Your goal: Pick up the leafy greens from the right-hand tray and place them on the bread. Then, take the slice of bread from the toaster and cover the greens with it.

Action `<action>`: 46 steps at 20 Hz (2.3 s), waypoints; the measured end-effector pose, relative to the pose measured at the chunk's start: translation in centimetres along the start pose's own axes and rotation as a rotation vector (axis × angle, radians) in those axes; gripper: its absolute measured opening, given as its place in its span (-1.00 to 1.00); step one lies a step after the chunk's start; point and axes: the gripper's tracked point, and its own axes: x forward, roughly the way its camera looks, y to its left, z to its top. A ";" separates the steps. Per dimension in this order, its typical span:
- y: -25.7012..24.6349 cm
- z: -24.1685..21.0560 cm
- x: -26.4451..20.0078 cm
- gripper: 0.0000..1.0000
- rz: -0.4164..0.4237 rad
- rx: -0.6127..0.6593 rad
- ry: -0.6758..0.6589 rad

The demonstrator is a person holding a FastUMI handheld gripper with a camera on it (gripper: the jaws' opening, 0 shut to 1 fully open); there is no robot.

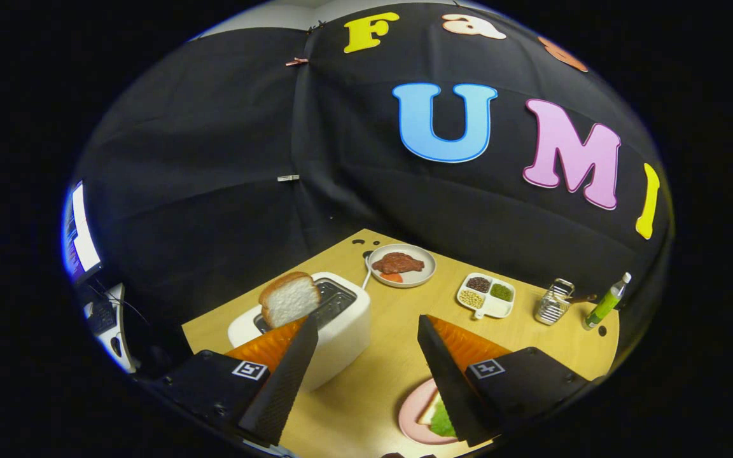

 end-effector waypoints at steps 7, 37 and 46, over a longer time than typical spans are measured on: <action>7.9 0.8 3.8 0.97 0.081 -0.032 0.028; 9.6 -2.8 11.7 -0.78 0.035 0.149 0.244; 7.4 1.0 9.3 -0.78 0.064 0.238 0.164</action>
